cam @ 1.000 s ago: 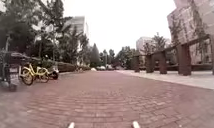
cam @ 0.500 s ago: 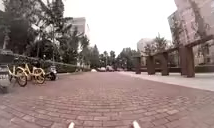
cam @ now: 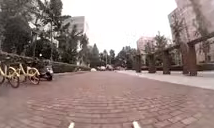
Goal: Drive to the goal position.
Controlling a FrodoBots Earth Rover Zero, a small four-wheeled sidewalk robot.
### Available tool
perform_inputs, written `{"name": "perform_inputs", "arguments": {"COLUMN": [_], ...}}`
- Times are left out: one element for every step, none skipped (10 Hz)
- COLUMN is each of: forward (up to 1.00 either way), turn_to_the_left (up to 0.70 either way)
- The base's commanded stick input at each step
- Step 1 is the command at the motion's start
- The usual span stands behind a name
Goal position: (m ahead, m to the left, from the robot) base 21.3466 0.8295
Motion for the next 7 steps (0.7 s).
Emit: {"name": "perform_inputs", "arguments": {"forward": [0.7,0.7,0.7,0.7,0.7,0.7,0.7], "turn_to_the_left": [0.0,0.0,0.0,0.0,0.0,0.0,0.0]}}
